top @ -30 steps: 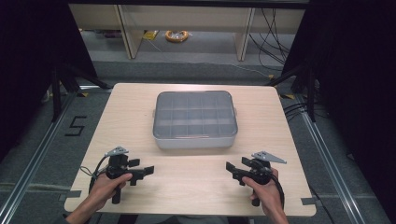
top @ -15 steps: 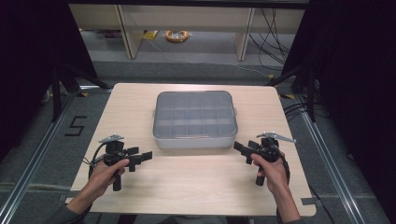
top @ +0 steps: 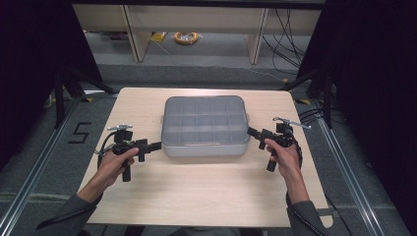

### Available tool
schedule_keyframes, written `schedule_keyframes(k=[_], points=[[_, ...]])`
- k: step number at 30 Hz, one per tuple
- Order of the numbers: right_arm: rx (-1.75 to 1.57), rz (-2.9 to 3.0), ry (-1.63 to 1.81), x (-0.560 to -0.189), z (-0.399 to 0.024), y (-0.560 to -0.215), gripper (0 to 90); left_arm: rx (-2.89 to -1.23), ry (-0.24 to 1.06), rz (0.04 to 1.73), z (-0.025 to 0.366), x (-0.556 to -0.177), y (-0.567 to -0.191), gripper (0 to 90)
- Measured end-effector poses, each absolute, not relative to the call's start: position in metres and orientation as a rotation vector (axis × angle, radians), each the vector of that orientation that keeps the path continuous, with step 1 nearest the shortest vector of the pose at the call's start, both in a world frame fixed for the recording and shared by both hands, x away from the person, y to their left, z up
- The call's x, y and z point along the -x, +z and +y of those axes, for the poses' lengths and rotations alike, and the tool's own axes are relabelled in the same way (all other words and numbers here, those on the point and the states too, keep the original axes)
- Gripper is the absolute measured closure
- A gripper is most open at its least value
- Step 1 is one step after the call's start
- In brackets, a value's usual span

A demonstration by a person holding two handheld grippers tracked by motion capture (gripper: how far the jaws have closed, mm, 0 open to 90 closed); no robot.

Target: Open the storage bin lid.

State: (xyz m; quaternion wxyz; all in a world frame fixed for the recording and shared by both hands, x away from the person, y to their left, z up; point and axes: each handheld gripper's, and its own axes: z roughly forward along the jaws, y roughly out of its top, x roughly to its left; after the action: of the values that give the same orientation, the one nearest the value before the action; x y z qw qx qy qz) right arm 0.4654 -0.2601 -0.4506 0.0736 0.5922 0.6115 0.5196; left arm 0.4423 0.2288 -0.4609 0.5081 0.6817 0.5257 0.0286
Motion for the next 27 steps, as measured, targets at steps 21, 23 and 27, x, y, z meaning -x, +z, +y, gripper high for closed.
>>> schedule_keyframes(k=[21, 23, 27], points=[[-1.863, 1.797, 1.519, -0.521, -0.25, -0.454, 35.4, -1.59, 0.05, 1.356, 0.219, -0.51, -0.456, 24.0], [-1.864, 1.795, 1.515, -0.524, -0.249, -0.457, 38.9, -1.587, 0.038, 1.365, 0.218, -0.516, -0.458, 25.3], [-1.885, 1.803, 1.516, -0.53, -0.244, -0.459, 43.9, -1.582, 0.044, 1.386, 0.215, -0.525, -0.461, 28.8]])
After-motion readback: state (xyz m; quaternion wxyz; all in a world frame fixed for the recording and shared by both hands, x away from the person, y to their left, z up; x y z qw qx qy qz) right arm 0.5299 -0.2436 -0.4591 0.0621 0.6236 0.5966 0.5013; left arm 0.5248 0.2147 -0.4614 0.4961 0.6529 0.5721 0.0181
